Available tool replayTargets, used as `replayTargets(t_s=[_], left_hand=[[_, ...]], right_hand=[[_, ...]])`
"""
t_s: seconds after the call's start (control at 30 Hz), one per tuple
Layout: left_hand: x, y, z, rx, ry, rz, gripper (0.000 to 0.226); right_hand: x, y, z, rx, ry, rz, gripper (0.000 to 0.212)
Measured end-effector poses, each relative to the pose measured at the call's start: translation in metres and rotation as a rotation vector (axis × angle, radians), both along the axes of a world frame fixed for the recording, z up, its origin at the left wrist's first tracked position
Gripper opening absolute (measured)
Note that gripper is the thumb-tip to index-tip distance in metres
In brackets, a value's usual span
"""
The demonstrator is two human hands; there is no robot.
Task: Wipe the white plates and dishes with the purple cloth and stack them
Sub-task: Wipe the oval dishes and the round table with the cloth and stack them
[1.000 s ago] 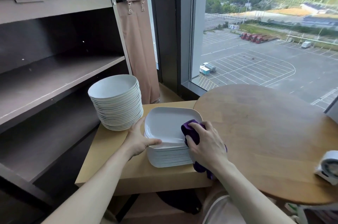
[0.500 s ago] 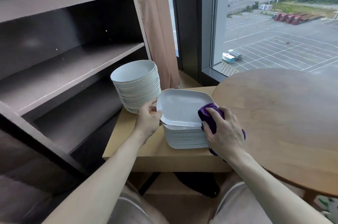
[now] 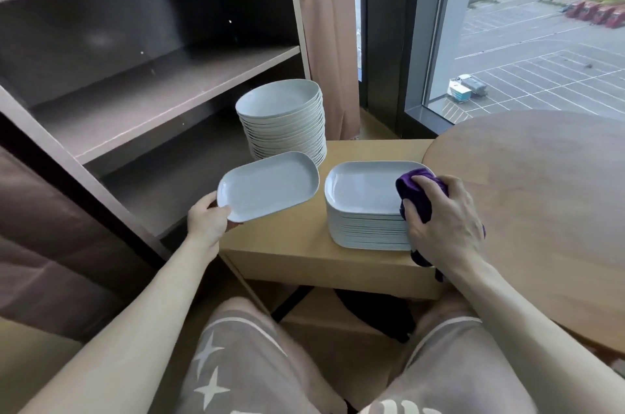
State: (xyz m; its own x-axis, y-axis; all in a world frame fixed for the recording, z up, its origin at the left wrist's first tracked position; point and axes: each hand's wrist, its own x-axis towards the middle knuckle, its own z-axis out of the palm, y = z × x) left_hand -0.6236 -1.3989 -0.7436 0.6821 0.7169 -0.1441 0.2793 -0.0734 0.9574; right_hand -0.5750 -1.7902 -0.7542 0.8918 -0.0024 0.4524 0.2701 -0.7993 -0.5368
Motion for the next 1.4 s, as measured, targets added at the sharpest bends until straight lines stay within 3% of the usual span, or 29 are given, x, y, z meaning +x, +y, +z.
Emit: replayTargets(t_s=[0.27,0.43,0.5,0.57,0.63,0.7,0.77,0.87,0.97,1.07,1.17,1.4], left_hand=[[-0.004,0.006,-0.044,0.005,0.227,-0.052,0.047],[-0.004,0.006,-0.052,0.147,0.317,-0.149,0.036],[-0.001,0.004,-0.054,0.136,0.37,-0.175,0.046],[0.004,0.003,-0.056,0.081,0.385,-0.173,0.065],[0.007,0.002,-0.058,0.065,0.382,-0.178,0.068],[0.009,0.0,-0.06,0.121,0.443,-0.192,0.074],[0.011,-0.006,-0.057,0.315,0.535,-0.205,0.081],[0.019,-0.033,-0.042,0.555,0.402,-0.275,0.079],[0.031,-0.075,-0.018,0.504,0.149,-0.525,0.084],[0.042,-0.113,0.003,0.493,0.091,-0.763,0.122],[0.055,-0.135,0.009,0.489,0.136,-0.897,0.15],[0.064,-0.144,-0.006,0.476,0.125,-0.93,0.144]], right_hand=[[-0.003,0.0,0.0,0.016,0.063,-0.009,0.044],[-0.002,-0.001,0.004,0.03,0.091,0.01,0.042],[0.001,-0.004,0.006,0.217,0.134,0.02,0.039],[0.004,-0.008,0.012,0.56,0.193,-0.001,0.033],[0.007,-0.01,0.017,0.8,0.234,-0.031,0.026],[0.008,-0.013,0.019,0.856,0.243,-0.033,0.021],[0.01,-0.014,0.018,0.864,0.253,-0.025,0.02],[0.014,-0.019,0.018,0.885,0.264,-0.024,0.021],[0.019,-0.025,0.02,0.903,0.263,-0.021,0.018],[0.019,-0.03,0.021,0.824,0.258,-0.013,0.027],[0.015,-0.031,0.02,0.601,0.222,0.041,0.033],[0.02,-0.029,0.033,0.077,0.287,0.196,0.028]])
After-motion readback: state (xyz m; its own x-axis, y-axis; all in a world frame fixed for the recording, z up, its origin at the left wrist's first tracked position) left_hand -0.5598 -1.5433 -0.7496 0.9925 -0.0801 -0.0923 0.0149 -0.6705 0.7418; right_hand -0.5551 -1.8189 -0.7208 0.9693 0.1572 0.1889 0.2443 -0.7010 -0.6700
